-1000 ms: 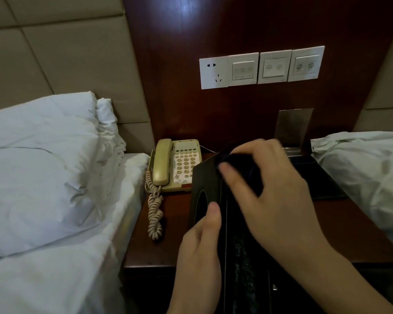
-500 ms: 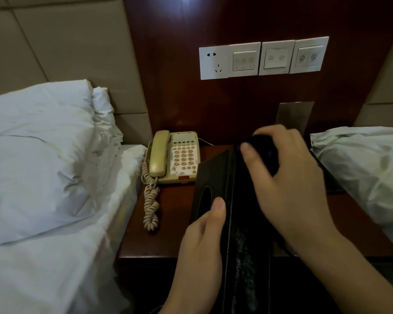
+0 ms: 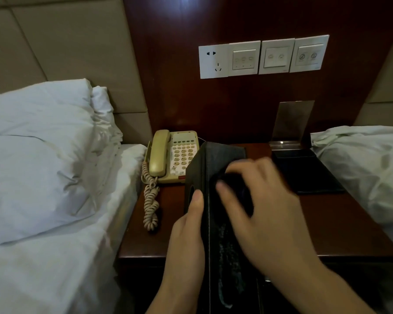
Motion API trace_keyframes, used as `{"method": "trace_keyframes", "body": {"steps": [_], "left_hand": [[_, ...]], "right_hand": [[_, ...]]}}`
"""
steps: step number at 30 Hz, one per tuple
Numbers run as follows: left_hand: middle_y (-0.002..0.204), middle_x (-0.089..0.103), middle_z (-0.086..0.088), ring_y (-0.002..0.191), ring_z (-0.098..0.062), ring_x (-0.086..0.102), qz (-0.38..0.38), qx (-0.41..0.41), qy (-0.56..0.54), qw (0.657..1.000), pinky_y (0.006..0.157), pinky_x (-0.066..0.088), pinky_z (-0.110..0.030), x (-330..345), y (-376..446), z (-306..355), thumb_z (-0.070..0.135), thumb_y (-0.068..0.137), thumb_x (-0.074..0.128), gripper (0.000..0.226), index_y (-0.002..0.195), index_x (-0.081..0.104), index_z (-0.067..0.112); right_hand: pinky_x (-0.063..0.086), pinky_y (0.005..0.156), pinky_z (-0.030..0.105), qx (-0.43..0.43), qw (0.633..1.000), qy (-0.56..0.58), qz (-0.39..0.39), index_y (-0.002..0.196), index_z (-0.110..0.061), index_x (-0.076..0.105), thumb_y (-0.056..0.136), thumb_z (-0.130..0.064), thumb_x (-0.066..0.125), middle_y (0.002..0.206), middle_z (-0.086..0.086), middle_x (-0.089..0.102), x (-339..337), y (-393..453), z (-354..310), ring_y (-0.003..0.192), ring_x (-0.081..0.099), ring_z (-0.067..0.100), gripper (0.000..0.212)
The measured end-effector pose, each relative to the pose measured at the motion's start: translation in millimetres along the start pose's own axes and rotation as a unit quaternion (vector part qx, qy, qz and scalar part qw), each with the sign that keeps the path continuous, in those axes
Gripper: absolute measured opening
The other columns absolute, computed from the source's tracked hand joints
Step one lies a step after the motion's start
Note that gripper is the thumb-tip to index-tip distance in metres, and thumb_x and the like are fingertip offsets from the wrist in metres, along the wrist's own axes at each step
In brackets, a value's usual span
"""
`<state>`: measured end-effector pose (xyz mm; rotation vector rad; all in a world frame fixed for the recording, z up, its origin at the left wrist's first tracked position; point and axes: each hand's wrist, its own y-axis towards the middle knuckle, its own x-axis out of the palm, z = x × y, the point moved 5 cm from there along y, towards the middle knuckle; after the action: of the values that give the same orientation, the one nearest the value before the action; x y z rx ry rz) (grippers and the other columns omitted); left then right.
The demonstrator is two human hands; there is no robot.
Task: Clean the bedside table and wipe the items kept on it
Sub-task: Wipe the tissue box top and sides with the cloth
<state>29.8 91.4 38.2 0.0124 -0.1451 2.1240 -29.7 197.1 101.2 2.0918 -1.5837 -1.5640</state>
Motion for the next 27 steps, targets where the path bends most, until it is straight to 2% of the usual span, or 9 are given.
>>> {"method": "trace_keyframes", "body": {"steps": [3,6,8,10,13,15,19,22,27], "left_hand": [[0.13,0.069,-0.008,0.125,-0.026,0.063,0.006,-0.004,-0.012,1.0,0.11,0.047,-0.05,-2.5,1.2,-2.4,0.075,0.093,0.045,0.071,0.131,0.067,0.019],[0.126,0.071,-0.014,0.122,-0.031,0.065,-0.014,0.002,0.005,1.0,0.108,0.049,-0.048,3.1,0.5,-0.9,0.069,0.093,0.045,0.069,0.128,0.069,0.014],[0.114,0.077,-0.009,0.111,-0.022,0.071,-0.035,-0.014,0.006,0.999,0.091,0.057,-0.03,7.9,0.5,-0.9,0.06,0.095,0.047,0.059,0.119,0.074,0.014],[0.098,0.081,0.0,0.091,-0.007,0.075,-0.041,-0.042,-0.019,0.998,0.065,0.053,-0.012,9.0,3.2,-3.6,0.053,0.098,0.047,0.047,0.106,0.08,0.02],[0.086,0.08,0.003,0.076,0.001,0.073,-0.006,-0.044,-0.024,0.999,0.051,0.046,-0.005,2.2,9.3,-4.7,0.05,0.1,0.044,0.043,0.098,0.077,0.023],[0.071,0.078,0.01,0.065,0.008,0.069,-0.011,-0.019,-0.012,1.0,0.049,0.044,-0.004,1.2,9.1,-0.9,0.045,0.103,0.039,0.041,0.09,0.074,0.026],[0.09,0.081,0.002,0.082,-0.004,0.076,-0.071,-0.015,-0.041,0.997,0.06,0.051,-0.01,13.1,2.4,0.3,0.048,0.101,0.043,0.049,0.091,0.083,0.022],[0.094,0.081,-0.001,0.088,-0.008,0.076,-0.066,0.003,-0.038,0.997,0.067,0.054,-0.012,15.9,-2.8,0.7,0.049,0.1,0.043,0.05,0.085,0.084,0.025],[0.065,0.077,0.005,0.059,0.002,0.07,-0.001,-0.014,-0.04,0.999,0.049,0.046,-0.007,3.4,4.4,3.2,0.046,0.099,0.044,0.059,0.06,0.079,0.02]], "right_hand": [[0.046,0.054,0.013,-0.016,0.999,0.016,-0.037,0.105,-0.047,0.046,0.089,-0.061,0.04,0.099,-0.02,0.043,2.6,-17.2,-0.5,0.077,0.056,-0.002,0.022],[0.046,0.067,0.011,0.014,0.999,0.037,0.005,0.106,-0.043,0.051,0.09,-0.058,0.044,0.098,-0.019,0.047,-5.2,-7.9,18.1,0.089,0.054,-0.003,0.023],[0.043,0.076,0.008,0.031,0.998,0.037,0.046,0.107,-0.036,0.054,0.091,-0.051,0.049,0.099,-0.017,0.049,-11.8,-1.2,26.7,0.091,0.053,-0.004,0.023],[0.044,0.074,0.008,0.026,0.999,0.03,0.035,0.108,-0.037,0.054,0.091,-0.053,0.048,0.1,-0.017,0.047,-11.5,-4.7,22.1,0.091,0.053,-0.004,0.024],[0.047,0.06,0.01,-0.033,0.998,0.015,-0.047,0.108,-0.044,0.05,0.092,-0.058,0.044,0.102,-0.021,0.044,-0.1,-19.1,-3.5,0.083,0.055,-0.004,0.023],[0.049,0.06,0.013,-0.048,0.997,0.017,-0.059,0.108,-0.044,0.05,0.091,-0.058,0.042,0.103,-0.021,0.045,2.1,-18.1,-7.4,0.083,0.056,-0.003,0.023],[0.041,0.067,0.013,0.023,0.999,0.024,0.005,0.11,-0.036,0.055,0.091,-0.051,0.049,0.103,-0.016,0.05,-11.1,8.6,24.5,0.087,0.052,-0.001,0.025],[0.039,0.064,0.01,0.029,0.999,0.01,0.017,0.111,-0.035,0.054,0.092,-0.05,0.049,0.104,-0.015,0.05,-15.0,8.2,28.7,0.085,0.052,-0.001,0.024],[0.048,0.057,0.012,-0.043,0.995,0.006,-0.086,0.106,-0.046,0.046,0.091,-0.06,0.041,0.104,-0.022,0.043,3.8,-32.9,-10.9,0.078,0.055,-0.004,0.021]]}}
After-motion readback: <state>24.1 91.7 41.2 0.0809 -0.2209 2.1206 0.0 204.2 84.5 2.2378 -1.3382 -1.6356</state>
